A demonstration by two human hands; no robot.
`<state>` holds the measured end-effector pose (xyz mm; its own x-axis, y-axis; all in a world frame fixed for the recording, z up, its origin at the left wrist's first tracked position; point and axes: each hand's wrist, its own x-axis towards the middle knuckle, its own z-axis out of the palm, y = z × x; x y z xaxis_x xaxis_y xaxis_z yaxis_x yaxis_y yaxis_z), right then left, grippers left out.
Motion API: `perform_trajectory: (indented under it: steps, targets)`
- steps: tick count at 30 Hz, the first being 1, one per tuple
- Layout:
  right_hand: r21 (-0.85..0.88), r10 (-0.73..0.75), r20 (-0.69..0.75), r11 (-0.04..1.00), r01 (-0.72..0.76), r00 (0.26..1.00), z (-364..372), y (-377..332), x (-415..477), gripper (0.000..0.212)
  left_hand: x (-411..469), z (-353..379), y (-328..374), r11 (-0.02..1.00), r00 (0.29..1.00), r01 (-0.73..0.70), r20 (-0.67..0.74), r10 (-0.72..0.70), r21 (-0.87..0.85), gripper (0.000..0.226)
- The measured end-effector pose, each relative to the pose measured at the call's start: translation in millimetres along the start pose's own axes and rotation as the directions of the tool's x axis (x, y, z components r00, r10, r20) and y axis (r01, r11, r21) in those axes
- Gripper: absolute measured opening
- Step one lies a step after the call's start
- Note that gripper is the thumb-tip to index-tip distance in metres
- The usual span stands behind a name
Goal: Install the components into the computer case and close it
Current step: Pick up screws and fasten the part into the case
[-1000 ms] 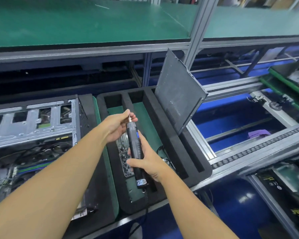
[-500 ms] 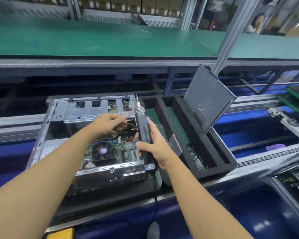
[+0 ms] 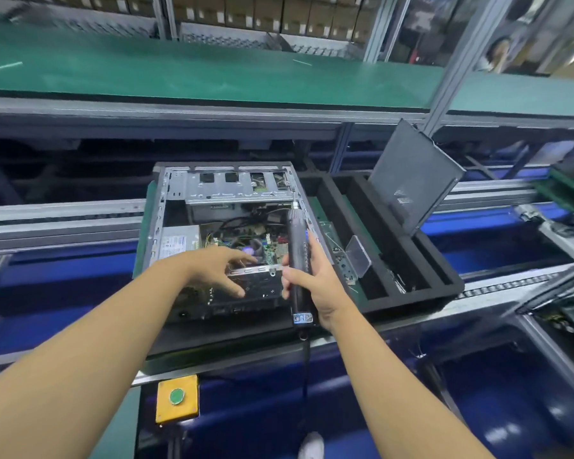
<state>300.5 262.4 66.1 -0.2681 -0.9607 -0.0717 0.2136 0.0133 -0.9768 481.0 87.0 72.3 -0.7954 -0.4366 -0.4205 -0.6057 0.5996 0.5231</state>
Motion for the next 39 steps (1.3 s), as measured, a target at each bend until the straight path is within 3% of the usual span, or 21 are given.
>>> perform_trajectory:
  steps: [3, 7, 17, 23, 31, 39]
  targets:
    - [0.038, 0.022, -0.053, 0.999, -0.020, 0.998, -3.9, 4.2, -17.1, 0.091, 7.5, 20.3, -0.1, 0.990, 0.985, -0.022, -0.164, 0.046, 0.142, 0.065]
    - [0.075, 0.044, -0.055, 0.996, -0.040, 0.997, -10.8, 10.7, -38.9, 0.090, 12.7, 39.2, 1.1, 0.989, 0.924, 0.059, -0.382, -0.002, 0.139, 0.044]
    - [0.046, 0.106, -0.033, 0.994, -0.104, 0.994, -13.9, 33.1, -58.5, 0.095, 7.4, 50.4, 4.9, 0.991, 0.822, 0.114, -0.566, -0.059, 0.063, 0.027]
    - [0.041, 0.101, 0.000, 0.994, -0.101, 0.995, -9.6, 41.5, -58.7, 0.085, 8.4, 50.1, 4.6, 0.993, 0.810, 0.090, -0.586, -0.029, 0.074, 0.027]
    - [0.021, 0.141, 0.000, 0.990, -0.141, 0.990, -2.0, 42.9, -53.5, 0.091, 8.5, 53.5, 3.4, 0.995, 0.794, 0.053, -0.607, 0.009, 0.084, 0.025]
    - [0.010, 0.158, -0.017, 0.987, -0.158, 0.987, 5.2, 50.9, -52.1, 0.088, 19.8, 47.6, 0.4, 0.993, 0.862, -0.025, -0.501, 0.079, 0.115, 0.033]
